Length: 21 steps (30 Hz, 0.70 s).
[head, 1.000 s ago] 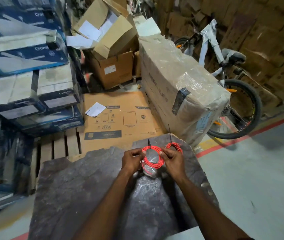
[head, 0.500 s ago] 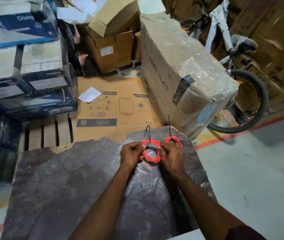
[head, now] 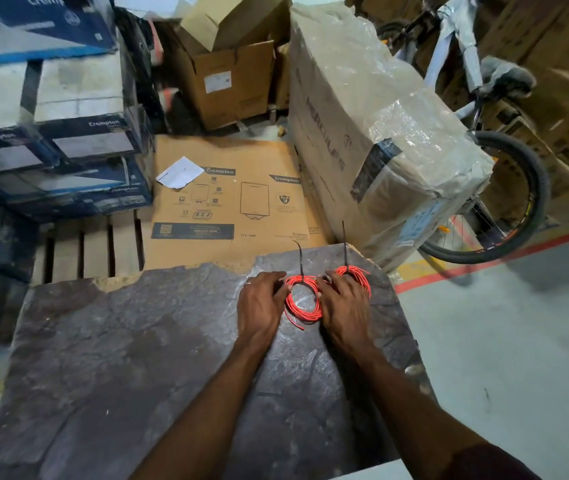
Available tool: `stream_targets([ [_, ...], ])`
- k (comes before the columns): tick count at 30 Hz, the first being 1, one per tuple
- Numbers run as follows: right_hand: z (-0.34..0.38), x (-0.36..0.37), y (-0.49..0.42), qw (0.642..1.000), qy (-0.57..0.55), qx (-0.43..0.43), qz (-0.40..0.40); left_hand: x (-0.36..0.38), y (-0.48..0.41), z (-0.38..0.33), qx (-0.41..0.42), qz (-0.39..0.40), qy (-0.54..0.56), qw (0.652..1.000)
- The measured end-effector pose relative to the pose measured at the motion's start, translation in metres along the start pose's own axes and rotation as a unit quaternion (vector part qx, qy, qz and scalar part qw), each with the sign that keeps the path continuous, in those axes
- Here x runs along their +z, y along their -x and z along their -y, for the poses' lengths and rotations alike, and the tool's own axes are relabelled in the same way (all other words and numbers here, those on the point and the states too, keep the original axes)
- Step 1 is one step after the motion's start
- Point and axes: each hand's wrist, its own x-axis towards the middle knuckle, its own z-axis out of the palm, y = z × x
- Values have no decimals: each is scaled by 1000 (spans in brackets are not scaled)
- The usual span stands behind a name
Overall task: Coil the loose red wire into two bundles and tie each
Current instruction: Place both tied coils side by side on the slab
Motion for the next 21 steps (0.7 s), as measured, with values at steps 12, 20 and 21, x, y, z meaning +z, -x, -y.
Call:
stream_targets([
  [12,0,-5,13,994,75,4,82,23,23,18,156,119,-252,948],
  [20,0,-5,17,992,77,33,89,24,25,18,134,155,-265,942],
  [21,0,-6,17,992,77,31,94,25,26,17,131,153,-264,943],
])
